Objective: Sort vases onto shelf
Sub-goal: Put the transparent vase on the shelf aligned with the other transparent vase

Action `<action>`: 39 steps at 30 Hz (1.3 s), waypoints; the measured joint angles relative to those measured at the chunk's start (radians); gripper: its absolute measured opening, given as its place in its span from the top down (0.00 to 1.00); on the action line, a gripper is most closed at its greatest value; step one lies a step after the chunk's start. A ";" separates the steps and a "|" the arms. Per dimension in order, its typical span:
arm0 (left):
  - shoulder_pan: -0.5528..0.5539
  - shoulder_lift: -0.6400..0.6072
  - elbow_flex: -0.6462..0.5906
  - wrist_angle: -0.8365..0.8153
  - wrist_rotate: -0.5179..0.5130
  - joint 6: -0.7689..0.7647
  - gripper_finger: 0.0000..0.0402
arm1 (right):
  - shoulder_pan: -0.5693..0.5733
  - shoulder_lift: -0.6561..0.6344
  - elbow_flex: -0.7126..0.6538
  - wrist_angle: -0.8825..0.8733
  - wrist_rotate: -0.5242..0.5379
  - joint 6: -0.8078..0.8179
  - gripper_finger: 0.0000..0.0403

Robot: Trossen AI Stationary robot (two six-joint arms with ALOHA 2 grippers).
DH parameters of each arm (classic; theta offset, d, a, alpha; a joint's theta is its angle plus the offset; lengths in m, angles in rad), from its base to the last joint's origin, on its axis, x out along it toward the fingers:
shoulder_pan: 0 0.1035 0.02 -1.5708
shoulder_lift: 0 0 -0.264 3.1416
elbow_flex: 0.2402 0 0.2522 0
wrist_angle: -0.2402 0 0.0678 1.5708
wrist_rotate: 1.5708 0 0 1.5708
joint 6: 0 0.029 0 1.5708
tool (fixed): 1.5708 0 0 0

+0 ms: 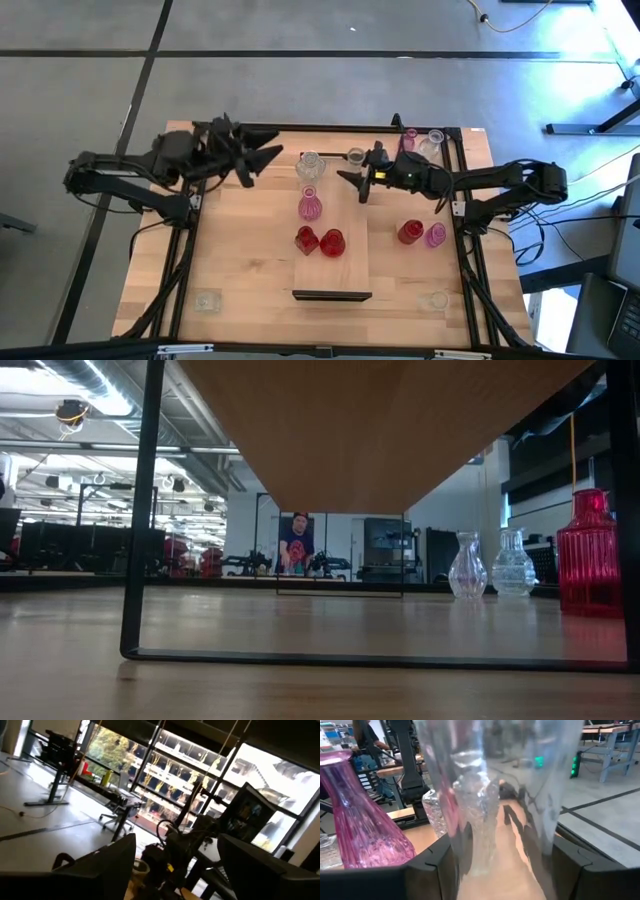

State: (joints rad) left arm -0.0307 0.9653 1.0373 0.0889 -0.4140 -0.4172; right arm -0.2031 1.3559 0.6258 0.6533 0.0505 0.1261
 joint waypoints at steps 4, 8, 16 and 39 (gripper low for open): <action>-0.020 -0.039 -0.053 0.073 -0.025 0.000 0.32 | 0.000 0.012 0.000 -0.002 0.001 0.011 0.38; -0.025 -0.038 -0.053 0.080 -0.032 0.005 0.32 | 0.000 0.015 0.000 -0.002 0.003 0.028 0.32; -0.025 -0.035 -0.055 0.078 -0.025 0.006 0.32 | 0.000 0.016 0.055 -0.004 0.010 0.027 0.29; -0.025 -0.035 -0.055 0.077 -0.007 0.005 0.32 | 0.000 -0.309 0.136 -0.326 0.053 -0.020 0.30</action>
State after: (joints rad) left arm -0.0559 0.9306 0.9825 0.1658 -0.4206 -0.4122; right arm -0.2031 1.0474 0.7620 0.3277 0.1038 0.1057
